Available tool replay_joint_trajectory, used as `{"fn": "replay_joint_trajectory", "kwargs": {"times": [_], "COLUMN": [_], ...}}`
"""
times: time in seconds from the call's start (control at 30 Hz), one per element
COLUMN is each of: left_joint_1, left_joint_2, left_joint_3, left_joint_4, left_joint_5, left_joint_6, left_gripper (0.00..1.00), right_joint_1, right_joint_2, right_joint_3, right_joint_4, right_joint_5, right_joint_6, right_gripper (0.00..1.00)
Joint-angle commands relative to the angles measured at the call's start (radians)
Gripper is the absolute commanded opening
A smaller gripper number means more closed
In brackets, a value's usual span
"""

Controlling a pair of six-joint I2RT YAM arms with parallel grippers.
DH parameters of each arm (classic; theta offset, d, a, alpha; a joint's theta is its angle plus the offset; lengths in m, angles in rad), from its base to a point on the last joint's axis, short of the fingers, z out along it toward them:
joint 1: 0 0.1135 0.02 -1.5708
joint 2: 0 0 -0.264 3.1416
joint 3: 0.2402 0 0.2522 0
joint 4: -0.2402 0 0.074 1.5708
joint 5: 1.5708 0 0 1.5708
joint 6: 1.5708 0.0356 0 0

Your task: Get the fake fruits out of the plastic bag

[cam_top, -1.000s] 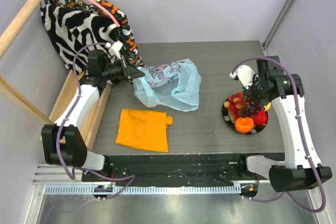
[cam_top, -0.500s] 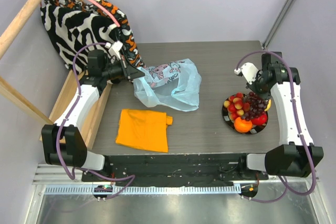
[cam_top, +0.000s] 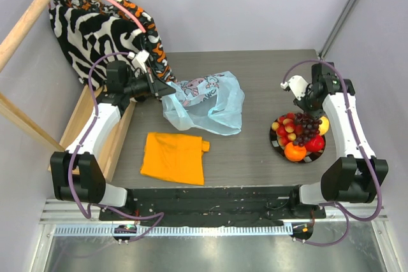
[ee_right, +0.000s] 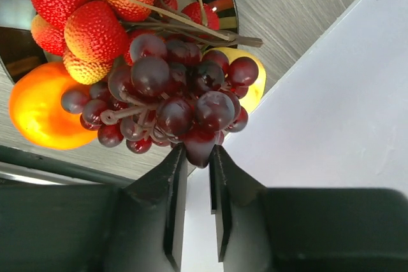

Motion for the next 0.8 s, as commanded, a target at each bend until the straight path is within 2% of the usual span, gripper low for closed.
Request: {"fn": "replay_joint_trajectory", "kwargs": {"times": [0.0, 0.4, 0.6, 0.77], "left_joint_1": [-0.005, -0.006, -0.006, -0.006], "left_joint_2": [-0.020, -0.010, -0.013, -0.014], "left_joint_3": [0.000, 0.006, 0.002, 0.003], "left_joint_4": [0.032, 0.040, 0.040, 0.040], "left_joint_5": [0.010, 0.012, 0.010, 0.007], "left_joint_6": [0.009, 0.008, 0.009, 0.011], "left_gripper": [0.00, 0.00, 0.00, 0.00], "right_joint_1": [-0.004, -0.004, -0.004, -0.004], "right_joint_2": [-0.002, 0.050, 0.061, 0.051], "right_joint_3": [-0.004, -0.012, 0.042, 0.154], "right_joint_4": [0.035, 0.032, 0.017, -0.037], "right_joint_5": [-0.004, -0.060, -0.050, -0.061], "right_joint_6": [0.003, 0.071, 0.102, 0.120], "right_gripper": [0.29, 0.43, 0.43, 0.44]}}
